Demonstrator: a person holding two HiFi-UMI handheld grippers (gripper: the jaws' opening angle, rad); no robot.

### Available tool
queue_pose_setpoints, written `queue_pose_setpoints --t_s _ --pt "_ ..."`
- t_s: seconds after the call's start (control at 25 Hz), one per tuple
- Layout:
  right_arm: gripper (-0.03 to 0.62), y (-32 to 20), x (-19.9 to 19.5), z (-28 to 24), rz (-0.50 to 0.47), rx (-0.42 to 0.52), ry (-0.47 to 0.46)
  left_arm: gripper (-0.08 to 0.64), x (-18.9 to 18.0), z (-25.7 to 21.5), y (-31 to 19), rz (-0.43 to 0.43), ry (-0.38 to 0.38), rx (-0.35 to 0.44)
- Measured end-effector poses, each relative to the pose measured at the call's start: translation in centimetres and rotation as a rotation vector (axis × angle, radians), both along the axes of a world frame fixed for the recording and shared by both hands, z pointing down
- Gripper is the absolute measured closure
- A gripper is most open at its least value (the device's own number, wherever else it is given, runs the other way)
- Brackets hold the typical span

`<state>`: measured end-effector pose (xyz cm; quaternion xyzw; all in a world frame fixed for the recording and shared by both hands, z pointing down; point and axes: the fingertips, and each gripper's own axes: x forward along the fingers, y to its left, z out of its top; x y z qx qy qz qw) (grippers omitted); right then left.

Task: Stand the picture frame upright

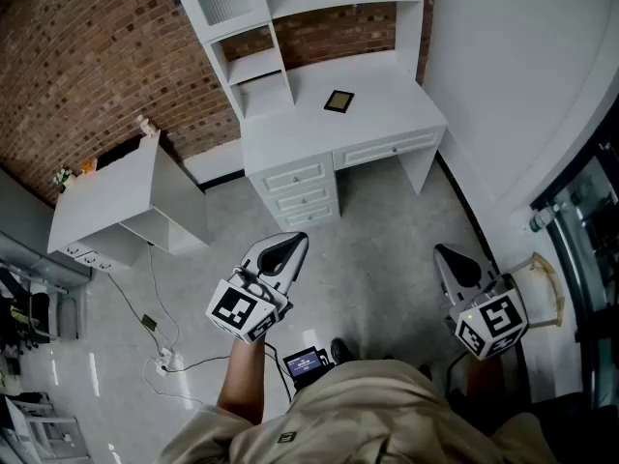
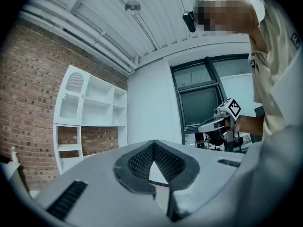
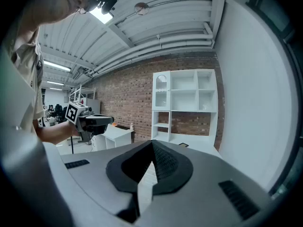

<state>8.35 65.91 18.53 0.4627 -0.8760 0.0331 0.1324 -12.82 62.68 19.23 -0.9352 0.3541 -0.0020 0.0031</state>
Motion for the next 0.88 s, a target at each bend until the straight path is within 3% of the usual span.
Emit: queue_pose_setpoints --t_s 0.24,0.48,0.68,0.88 --pt "0.591 -0.2 -0.9 -0.3 0.005 0.006 0.005 0.555 -0.6 -0.6 0.2 0.016 0.009 0.008" --pt "0.589 -2.0 -1.6 2.4 0.006 0.024 -0.025 0.555 -1.3 2.1 -1.1 0.010 0.017 0.023" --pt "0.589 -5.2 -4.1 -2.1 0.010 0.002 -0.019 0.555 -3.3 -1.7 -4.5 0.018 0.046 0.000" --pt "0.589 -6.0 -2.2 0.5 0.037 -0.014 -0.024 0.555 -1.6 0.3 -5.0 0.038 0.033 0.002"
